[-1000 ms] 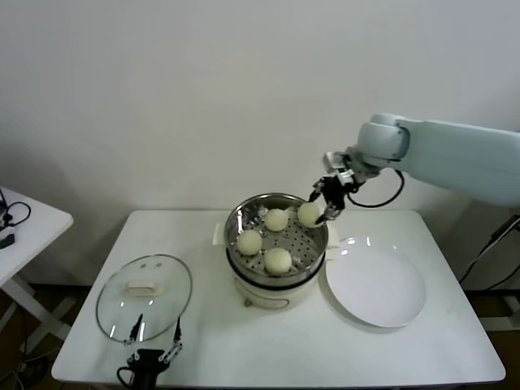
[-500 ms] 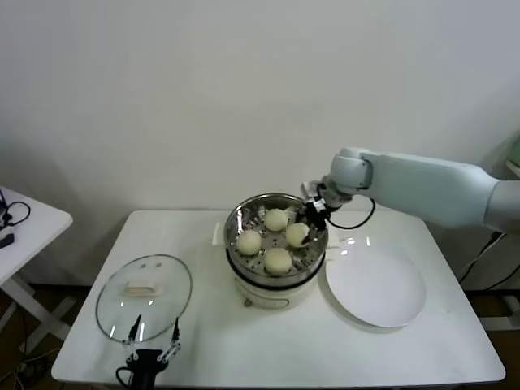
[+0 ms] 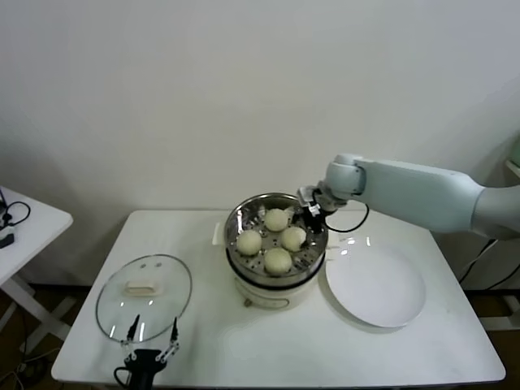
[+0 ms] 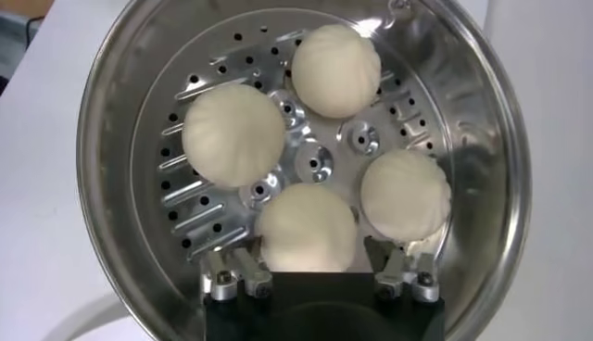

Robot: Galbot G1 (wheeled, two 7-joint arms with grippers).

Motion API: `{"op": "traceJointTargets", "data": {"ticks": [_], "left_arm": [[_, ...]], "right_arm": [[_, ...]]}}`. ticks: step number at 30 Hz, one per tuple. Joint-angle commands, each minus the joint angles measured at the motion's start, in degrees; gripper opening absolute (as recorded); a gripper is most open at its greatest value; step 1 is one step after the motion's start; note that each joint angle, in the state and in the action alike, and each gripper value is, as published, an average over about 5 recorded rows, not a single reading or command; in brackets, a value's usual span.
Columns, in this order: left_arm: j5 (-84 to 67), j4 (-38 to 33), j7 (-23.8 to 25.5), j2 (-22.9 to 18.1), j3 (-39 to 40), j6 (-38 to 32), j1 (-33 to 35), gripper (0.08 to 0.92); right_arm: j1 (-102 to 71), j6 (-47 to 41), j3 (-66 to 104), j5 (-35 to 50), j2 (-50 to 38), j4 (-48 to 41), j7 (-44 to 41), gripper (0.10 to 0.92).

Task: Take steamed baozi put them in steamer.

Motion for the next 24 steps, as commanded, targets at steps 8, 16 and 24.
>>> {"op": "traceJointTargets", "data": {"ticks": [8,16,24], "left_arm": [[0.2,-1.59,-0.05,-0.1,0.12,-0.03,0.7,0.823],[0.41,-2.43,-0.09,-0.23,0.69,0.21,0.69,0.823],[-0.09,-3.58,-0.09,-0.03,0.68,0.55,0.72,0.823]], "right_arm": [[14.13,0.57,-3.29,17.24,-10.6,5.04,4.74,0.822],[-6.14,0.65,21.86,23.04,-24.18,13.73,27.72,0.823],[-34.87,7.98,47.96,23.58,-31.24,20.46,45.78,0.823]]}}
